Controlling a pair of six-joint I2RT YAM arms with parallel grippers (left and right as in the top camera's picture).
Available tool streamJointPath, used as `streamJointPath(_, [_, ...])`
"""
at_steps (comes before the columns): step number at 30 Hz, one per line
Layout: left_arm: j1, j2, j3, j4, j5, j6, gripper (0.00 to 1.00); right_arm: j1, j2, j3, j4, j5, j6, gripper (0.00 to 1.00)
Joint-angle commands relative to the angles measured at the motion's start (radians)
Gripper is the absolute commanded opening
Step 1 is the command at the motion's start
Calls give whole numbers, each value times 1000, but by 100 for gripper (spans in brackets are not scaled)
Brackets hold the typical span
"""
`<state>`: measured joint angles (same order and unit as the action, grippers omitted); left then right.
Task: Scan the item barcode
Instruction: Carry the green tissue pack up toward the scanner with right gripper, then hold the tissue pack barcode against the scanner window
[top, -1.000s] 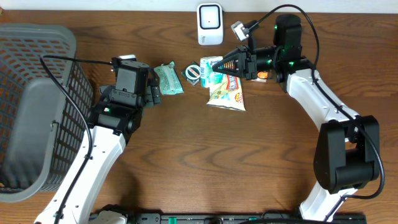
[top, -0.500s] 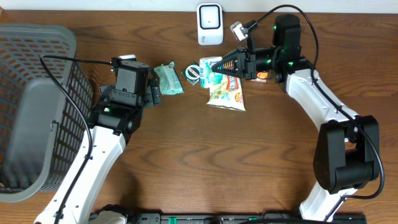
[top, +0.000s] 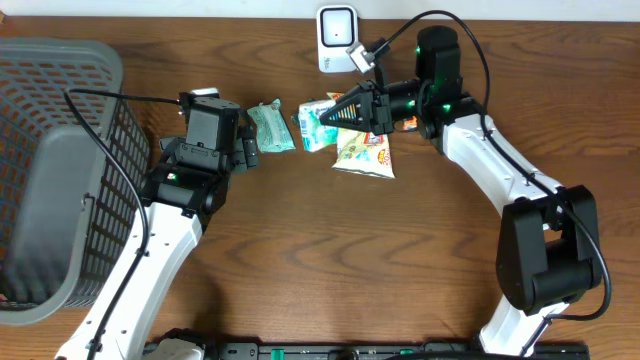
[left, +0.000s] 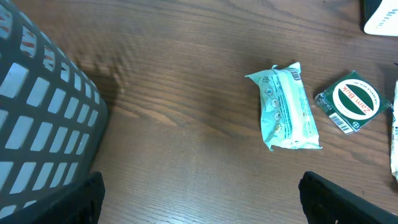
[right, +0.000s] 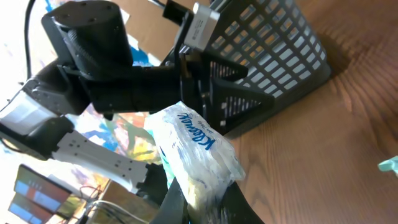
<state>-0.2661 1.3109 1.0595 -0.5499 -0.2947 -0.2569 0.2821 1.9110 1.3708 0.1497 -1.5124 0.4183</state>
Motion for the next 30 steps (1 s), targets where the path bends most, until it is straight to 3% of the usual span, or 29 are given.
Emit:
streamJointPath(1, [3,-7,3,0,-17,13,98,-9,-9,5,-6,118,6,1])
streamJointPath(6, [3,-7,3,0,-17,13,98,-5,-9,5,-170,454,-61,1])
streamJointPath(14, [3,-7,3,0,-17,13,98,30,-9,150,-645,1368,-313,1])
streamJointPath(18, [3,-7,3,0,-17,13,98,74,-9,207,-647,1648,-519,1])
streamJointPath(23, [3,-7,3,0,-17,13,97,110,0,208,-521,1762,-642,1])
streamJointPath(30, [3,-7,3,0,-17,13,98,107,96,343,-435,1606,-614,1])
